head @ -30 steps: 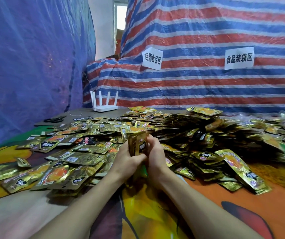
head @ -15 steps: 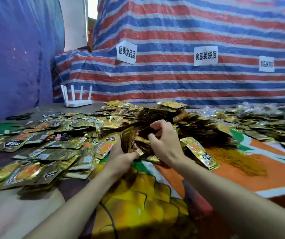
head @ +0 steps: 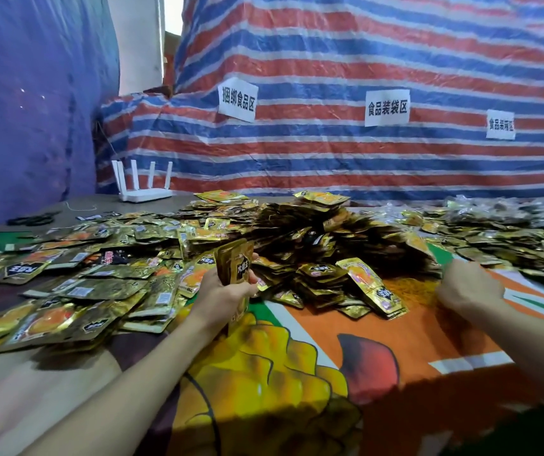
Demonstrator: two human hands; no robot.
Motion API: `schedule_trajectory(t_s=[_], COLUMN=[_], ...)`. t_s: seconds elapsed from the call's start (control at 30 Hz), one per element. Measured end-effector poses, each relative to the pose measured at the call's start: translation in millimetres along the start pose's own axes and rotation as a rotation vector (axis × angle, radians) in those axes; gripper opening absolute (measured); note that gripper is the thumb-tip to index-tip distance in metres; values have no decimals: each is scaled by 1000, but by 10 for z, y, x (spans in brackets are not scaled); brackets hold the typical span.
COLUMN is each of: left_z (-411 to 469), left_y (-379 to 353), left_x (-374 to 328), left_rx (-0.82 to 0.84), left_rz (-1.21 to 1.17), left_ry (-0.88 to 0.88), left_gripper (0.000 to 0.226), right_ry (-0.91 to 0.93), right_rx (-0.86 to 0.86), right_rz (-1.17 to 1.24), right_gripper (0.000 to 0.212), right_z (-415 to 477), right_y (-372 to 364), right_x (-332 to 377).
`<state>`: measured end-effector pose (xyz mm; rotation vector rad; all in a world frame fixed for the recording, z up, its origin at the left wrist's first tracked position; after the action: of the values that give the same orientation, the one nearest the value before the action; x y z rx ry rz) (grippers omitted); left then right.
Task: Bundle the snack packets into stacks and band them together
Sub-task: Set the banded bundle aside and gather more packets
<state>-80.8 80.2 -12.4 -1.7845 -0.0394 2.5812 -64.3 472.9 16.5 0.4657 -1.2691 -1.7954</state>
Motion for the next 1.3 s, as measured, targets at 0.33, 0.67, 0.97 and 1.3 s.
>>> schedule_trajectory(t_s=[0.33, 0.67, 0.97, 1.3], left_z=[88, 145, 178, 191], left_y=[40, 197, 359, 326], left_x=[32, -25, -10, 12], left_rx=[-22, 71, 54, 74], left_rz=[-185, -637, -689, -591], left_ry=[50, 346, 464, 391], left_gripper=[39, 49, 34, 57], right_ry=[132, 571, 565, 430], right_rx=[-211, 379, 822, 706], right_rz=[251, 1437, 1749, 1747], right_gripper=[17, 2, 12, 14], right_z=[92, -876, -1174, -1087], right_y=[453, 453, -55, -73], right_x=[488, 2145, 2710, 2576])
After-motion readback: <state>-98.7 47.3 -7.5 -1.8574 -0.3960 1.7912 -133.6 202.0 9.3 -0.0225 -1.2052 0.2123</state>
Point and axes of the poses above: each hand's wrist, its own z-axis towards the middle knuckle, its own y-axis out of the back of the hand, x = y × z, the point moved 3 cm from there along z, towards the middle knuckle, and after that the axes turned 3 degrees about -x, right-handed, at the moved point
